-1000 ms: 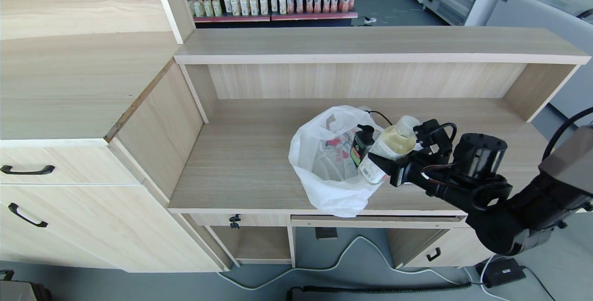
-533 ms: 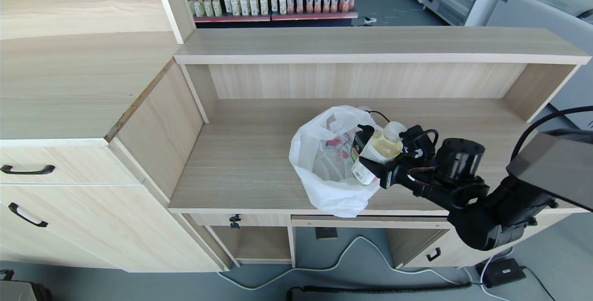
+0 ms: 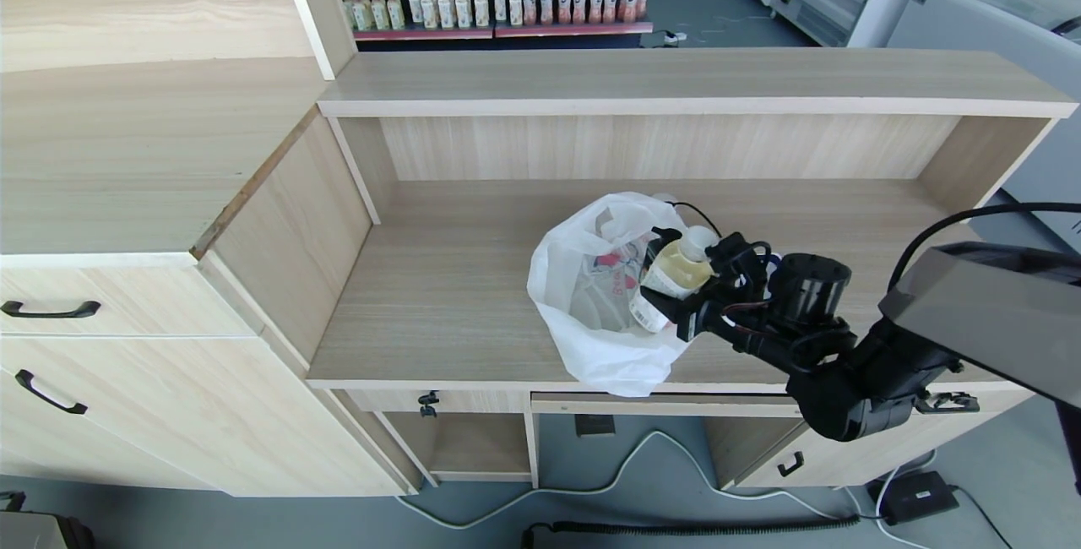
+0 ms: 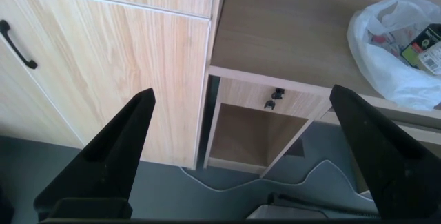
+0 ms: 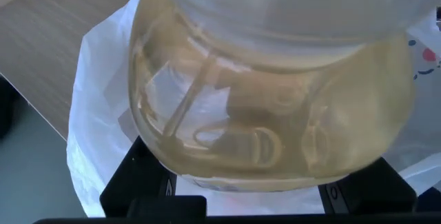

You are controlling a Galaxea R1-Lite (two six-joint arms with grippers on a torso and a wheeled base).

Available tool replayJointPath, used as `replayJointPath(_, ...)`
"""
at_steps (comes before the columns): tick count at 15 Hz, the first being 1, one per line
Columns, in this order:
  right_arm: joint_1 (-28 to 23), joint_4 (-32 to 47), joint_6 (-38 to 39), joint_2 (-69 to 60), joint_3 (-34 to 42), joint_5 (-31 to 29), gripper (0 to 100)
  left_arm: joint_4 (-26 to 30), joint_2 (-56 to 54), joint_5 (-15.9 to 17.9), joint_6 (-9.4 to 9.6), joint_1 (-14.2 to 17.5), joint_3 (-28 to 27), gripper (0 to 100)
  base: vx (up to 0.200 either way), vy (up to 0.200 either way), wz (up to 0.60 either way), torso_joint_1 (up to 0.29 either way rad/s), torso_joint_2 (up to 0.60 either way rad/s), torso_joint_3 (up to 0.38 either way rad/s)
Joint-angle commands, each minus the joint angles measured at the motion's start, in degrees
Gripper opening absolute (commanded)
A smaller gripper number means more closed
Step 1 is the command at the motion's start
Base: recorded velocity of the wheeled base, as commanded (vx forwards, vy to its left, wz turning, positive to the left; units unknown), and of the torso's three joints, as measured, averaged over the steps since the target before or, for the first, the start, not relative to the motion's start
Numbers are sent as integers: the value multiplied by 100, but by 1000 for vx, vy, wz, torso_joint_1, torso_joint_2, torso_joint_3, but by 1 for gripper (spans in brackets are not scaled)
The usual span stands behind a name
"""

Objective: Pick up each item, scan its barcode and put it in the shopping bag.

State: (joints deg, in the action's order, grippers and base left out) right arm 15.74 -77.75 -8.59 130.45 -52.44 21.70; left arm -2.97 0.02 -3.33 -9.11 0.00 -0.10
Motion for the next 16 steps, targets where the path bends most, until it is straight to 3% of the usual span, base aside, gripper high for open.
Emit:
replayJointPath(1, 8, -3, -2, 165, -38, 10, 0, -1, -2, -1, -3, 0, 1, 100, 0, 0, 0, 0, 0, 0)
replayJointPath(16, -9, 164, -160, 701, -653, 10, 0, -1, -2, -1, -3, 0, 1, 100, 0, 0, 0, 0, 0, 0)
